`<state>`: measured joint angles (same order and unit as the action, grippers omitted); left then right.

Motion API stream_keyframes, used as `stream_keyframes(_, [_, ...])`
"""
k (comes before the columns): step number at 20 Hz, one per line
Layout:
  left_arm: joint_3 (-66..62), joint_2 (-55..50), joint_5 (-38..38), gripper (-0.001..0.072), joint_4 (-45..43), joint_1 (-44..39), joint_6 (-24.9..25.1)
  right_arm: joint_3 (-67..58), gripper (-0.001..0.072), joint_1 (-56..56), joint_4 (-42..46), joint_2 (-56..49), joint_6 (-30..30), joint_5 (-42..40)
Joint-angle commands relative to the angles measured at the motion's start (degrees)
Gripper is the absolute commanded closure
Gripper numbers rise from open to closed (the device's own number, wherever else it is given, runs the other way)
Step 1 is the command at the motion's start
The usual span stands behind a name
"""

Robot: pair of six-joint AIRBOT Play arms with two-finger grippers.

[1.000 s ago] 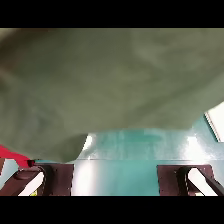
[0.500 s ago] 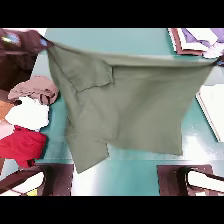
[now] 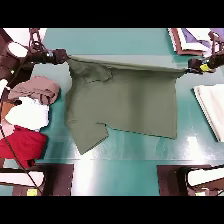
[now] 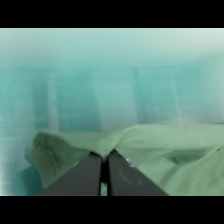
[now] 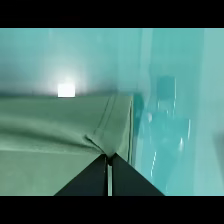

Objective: Fold the shirts.

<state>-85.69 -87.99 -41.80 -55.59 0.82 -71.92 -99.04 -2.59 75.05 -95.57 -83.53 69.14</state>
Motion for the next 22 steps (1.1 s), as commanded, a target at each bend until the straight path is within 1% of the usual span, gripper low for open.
stream_keyframes(1, [0.09, -1.70, -1.92, 0.0685, -1.95, 0.07, 6.38, 0.07, 0.0699, 0.11, -0.02, -1.42, -0.46, -1.01])
stream_keyframes(3, [0.20, -1.77, -9.49, 0.0685, -6.78, 0.07, 5.88, 2.12, 0.0698, 0.92, 0.15, -0.98, -0.42, 3.28])
stream_keyframes(5, [1.81, -1.77, -13.44, 0.0684, -9.92, 0.07, 5.70, 7.69, 0.0698, 1.44, 0.02, 0.81, -0.44, 1.77])
stream_keyframes(7, [4.90, -1.77, -13.29, 0.0685, -11.85, 0.07, 5.49, 14.03, 0.0699, 2.89, -0.02, 2.71, -0.48, -0.48])
stream_keyframes(10, [9.51, -1.77, -8.68, 0.0685, -11.93, 0.07, 5.29, 21.64, 0.0698, 4.66, -0.11, 4.33, -0.50, -3.26])
stream_keyframes(12, [11.65, -1.77, -6.27, 0.0684, -11.93, 0.07, 5.18, 24.48, 0.0698, 5.92, -0.09, 4.46, -1.11, -4.09])
stream_keyframes(14, [12.07, -1.77, -6.93, 0.0684, -11.96, 0.04, 3.65, 26.10, 0.0698, 6.62, -0.55, 4.48, -1.11, -4.28])
stream_keyframes(18, [12.04, -1.77, -11.67, 0.0669, -13.49, 0.07, -0.50, 26.18, 0.0694, 7.23, -0.55, 5.46, -1.11, -3.13])
stream_keyframes(19, [12.04, -1.75, -13.14, 0.0669, -14.19, 0.07, -0.59, 26.18, 0.0636, 7.04, -0.50, 6.21, -1.09, -2.71])
stream_keyframes(20, [12.00, -1.75, -14.36, 0.0669, -14.75, 0.07, -0.72, 26.18, 0.0443, 6.56, -0.50, 7.08, -1.09, -2.34])
stream_keyframes(21, [11.98, -1.70, -15.58, 0.0669, -15.13, 0.07, -0.74, 26.18, 0.0300, 5.90, -0.50, 8.28, -1.09, -1.81])
stream_keyframes(22, [11.82, -1.70, -16.85, 0.0669, -15.17, 0.07, -0.72, 26.18, 0.0296, 5.25, -0.50, 9.51, -1.09, -1.57])
